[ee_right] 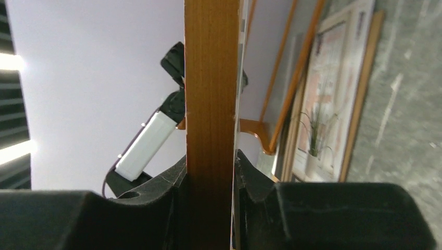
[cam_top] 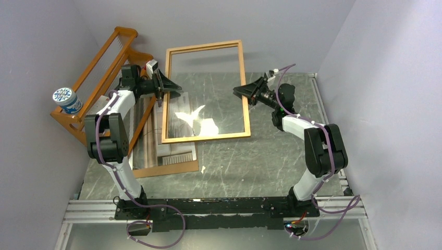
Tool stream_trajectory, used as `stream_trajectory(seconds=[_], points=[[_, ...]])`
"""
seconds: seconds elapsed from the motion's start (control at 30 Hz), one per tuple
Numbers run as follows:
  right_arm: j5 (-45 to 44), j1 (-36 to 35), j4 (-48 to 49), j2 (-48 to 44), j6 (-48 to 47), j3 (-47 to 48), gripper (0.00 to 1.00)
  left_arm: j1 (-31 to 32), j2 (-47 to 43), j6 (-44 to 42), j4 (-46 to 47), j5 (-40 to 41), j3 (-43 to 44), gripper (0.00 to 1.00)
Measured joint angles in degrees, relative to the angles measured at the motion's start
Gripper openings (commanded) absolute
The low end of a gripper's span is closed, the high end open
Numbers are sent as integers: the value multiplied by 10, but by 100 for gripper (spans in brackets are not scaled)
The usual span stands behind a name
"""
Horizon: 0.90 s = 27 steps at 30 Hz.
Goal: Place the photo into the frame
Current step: Pick up the photo frame from the center of the board, then place the photo frame at the center of the board.
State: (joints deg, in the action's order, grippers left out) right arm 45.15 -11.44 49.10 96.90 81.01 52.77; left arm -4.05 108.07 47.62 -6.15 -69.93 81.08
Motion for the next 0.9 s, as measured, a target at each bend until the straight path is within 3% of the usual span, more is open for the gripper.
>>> stream_trajectory(seconds=[0.2,0.4,0.7,0.9], points=[[-2,3,-24,10,-22,-41,27,0,23,17,49,8,-36,60],[-2,3,-5,46,-29,-71,37,1,49,14,59,21,-52,56],[-1,-6,24,152,-44,-82,41,1,52,-111,-95,129,-49,57],[0,-26,28,190,-59,-80,47,1,49,-167,-145,209,-66,55]])
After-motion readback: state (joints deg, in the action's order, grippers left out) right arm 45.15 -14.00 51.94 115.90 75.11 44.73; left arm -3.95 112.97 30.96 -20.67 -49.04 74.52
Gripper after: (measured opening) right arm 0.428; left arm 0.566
